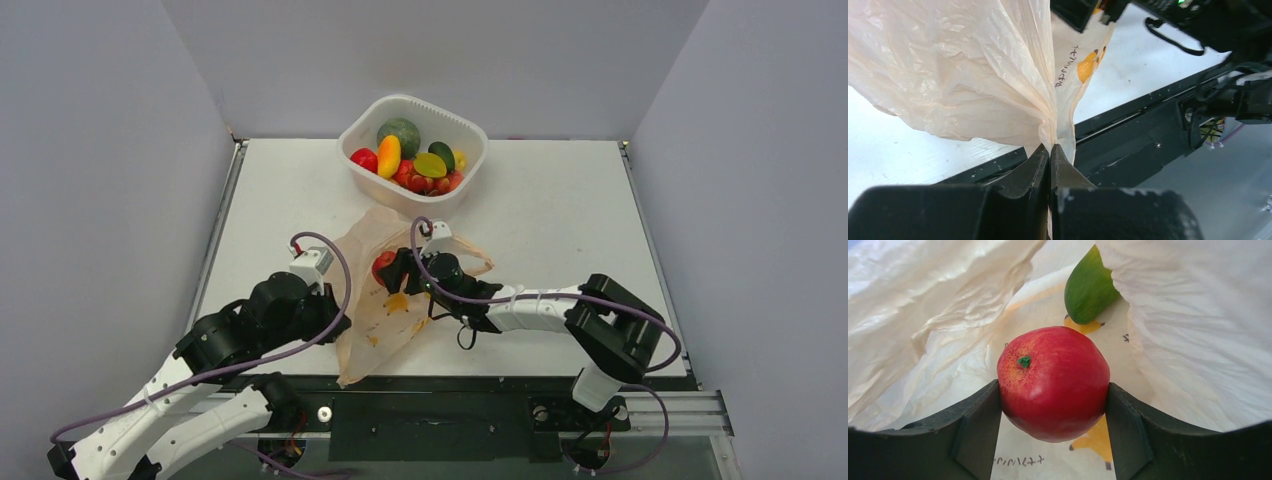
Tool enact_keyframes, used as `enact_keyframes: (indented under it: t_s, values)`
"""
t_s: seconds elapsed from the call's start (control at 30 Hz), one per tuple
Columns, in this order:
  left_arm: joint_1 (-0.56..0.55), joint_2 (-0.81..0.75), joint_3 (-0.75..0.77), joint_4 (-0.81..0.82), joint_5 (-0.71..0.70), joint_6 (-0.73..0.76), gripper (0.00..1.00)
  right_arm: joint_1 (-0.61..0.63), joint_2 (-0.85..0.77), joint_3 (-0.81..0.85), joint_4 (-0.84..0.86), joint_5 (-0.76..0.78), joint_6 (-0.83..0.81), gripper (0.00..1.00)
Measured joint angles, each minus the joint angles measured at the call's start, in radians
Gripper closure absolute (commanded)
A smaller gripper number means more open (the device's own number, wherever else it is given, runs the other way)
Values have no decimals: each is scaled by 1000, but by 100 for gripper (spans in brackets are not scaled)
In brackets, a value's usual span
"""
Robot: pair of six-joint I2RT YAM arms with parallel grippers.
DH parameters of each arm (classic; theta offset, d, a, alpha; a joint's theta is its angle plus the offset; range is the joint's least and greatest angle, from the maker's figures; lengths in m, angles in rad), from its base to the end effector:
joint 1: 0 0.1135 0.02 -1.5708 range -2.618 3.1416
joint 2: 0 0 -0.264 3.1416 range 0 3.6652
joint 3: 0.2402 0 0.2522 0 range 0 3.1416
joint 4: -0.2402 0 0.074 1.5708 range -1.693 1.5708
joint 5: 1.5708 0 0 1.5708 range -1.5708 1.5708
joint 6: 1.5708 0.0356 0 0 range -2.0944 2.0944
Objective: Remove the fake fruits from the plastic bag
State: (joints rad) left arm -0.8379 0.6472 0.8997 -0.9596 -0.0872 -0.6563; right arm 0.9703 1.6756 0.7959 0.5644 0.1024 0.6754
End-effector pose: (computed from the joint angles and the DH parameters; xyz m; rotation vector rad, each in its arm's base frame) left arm 0.0791 -0.0833 0.3209 0.1674 2.3634 -0.6660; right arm 0.2030 0.2900 0.1916 -0.2222 2.0065 1.0029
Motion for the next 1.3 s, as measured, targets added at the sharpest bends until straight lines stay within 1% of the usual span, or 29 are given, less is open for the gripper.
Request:
enact_keyframes:
  t_s: [0.23,0.5,0.63,0.73,0.83,1.0,1.17,1.3]
  values:
    - [0,-60,-47,-8,-41,35,100,6,-141,-42,-124,24,-49,100]
    - [0,-68,-57,-9,-81,34,100,19,-368,-60,-257,25,-100,100]
    - [0,-68,-60,-10,-93,32,100,19,-476,-26,-305,40,-108,100]
    - [0,-68,-60,-10,-96,32,100,11,-509,22,-319,58,-114,100]
    - [0,-68,-60,-10,-98,31,100,-22,-513,79,-328,66,-115,100]
    - [1,-73,-60,-10,-100,31,100,-115,-482,174,-344,80,-120,100]
    - [1,-72,-60,-10,-100,31,100,-211,-338,352,-365,102,-146,100]
    - [1,-69,-60,-10,-100,31,100,-270,-215,447,-375,119,-172,100]
